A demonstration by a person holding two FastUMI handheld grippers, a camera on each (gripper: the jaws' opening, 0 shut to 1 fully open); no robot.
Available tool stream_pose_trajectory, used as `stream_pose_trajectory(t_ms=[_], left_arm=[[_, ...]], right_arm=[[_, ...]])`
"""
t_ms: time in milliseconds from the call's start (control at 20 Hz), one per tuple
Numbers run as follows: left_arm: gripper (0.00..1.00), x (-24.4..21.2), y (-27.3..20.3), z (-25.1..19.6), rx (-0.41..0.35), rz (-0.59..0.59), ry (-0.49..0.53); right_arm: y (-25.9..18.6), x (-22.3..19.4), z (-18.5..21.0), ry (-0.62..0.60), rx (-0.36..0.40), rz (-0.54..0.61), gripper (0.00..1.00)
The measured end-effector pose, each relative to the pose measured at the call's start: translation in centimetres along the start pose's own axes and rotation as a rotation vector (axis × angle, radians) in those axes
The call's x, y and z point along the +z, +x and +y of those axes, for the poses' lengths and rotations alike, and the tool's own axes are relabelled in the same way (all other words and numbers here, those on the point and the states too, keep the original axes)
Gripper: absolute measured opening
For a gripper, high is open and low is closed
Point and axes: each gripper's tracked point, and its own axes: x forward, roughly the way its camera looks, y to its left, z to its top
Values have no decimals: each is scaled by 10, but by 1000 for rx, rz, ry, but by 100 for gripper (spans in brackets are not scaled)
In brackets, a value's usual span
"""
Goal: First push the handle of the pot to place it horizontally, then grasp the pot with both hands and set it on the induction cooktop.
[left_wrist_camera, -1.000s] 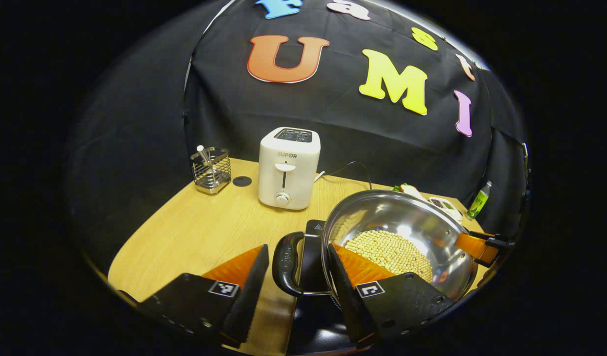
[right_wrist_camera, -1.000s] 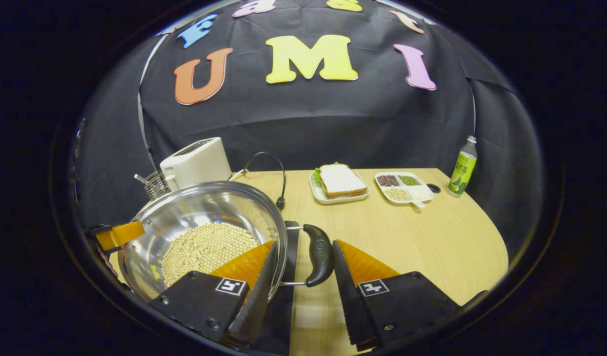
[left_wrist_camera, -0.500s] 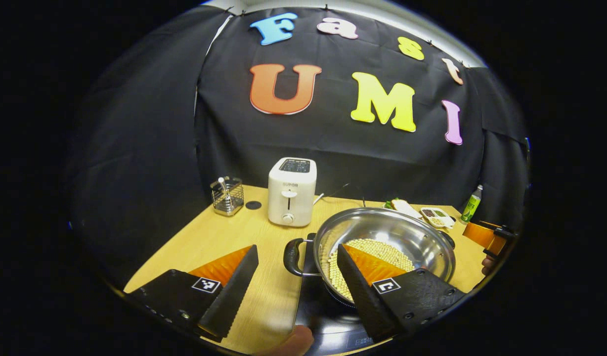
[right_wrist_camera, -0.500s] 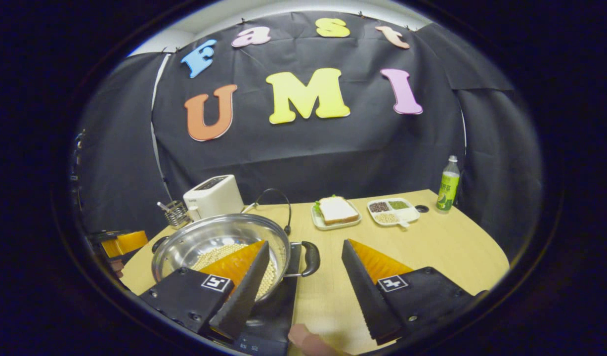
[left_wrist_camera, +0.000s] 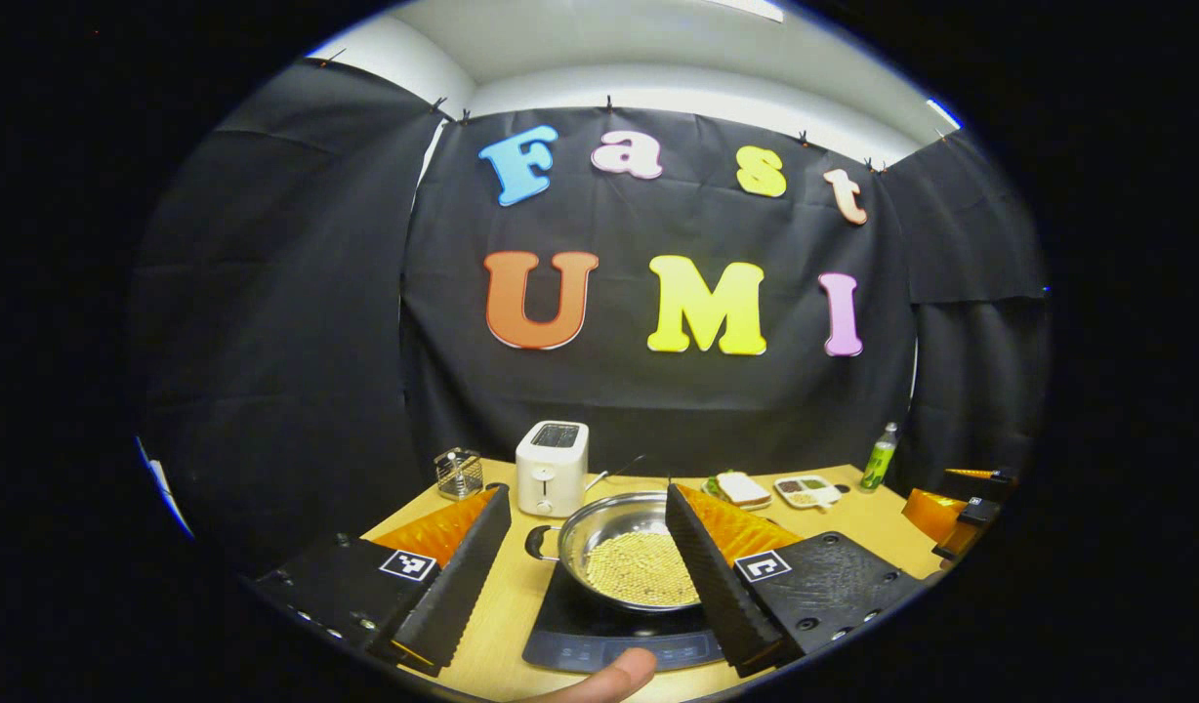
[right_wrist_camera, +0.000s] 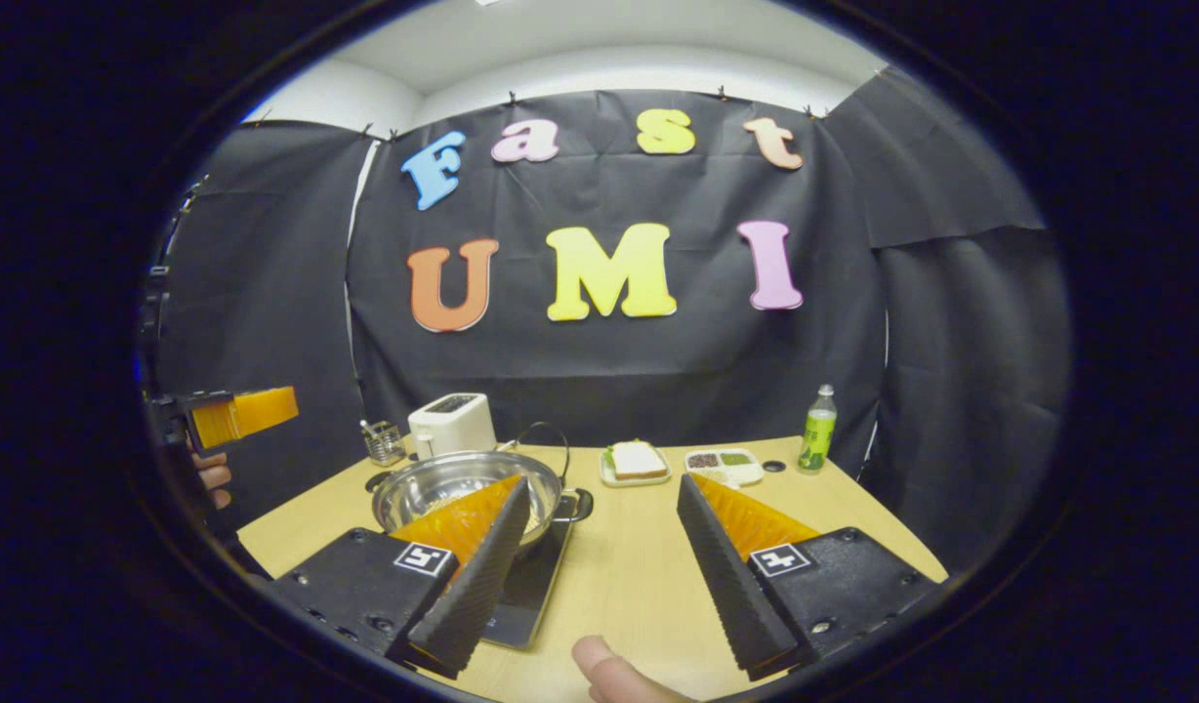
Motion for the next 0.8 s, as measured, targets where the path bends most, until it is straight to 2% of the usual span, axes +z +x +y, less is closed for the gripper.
stream_pose_trajectory(t_ms=[150,300,400,650,800], left_arm=[[95,32,-38,-19,-16,-91,-1],[95,63,-80,-50,-85,-171,-63],[95,73,-106,-57,-106,-207,-55],[95,69,-146,-75,-126,-214,-43],[95,68,-154,-81,-135,-223,-59]], right_arm=[[-41,38,-23,-14,-35,-105,96],[-86,70,-47,-41,-100,-217,94],[-114,82,-49,-36,-95,-260,95],[-160,89,-65,-69,-133,-286,94],[-171,85,-67,-57,-120,-282,96]])
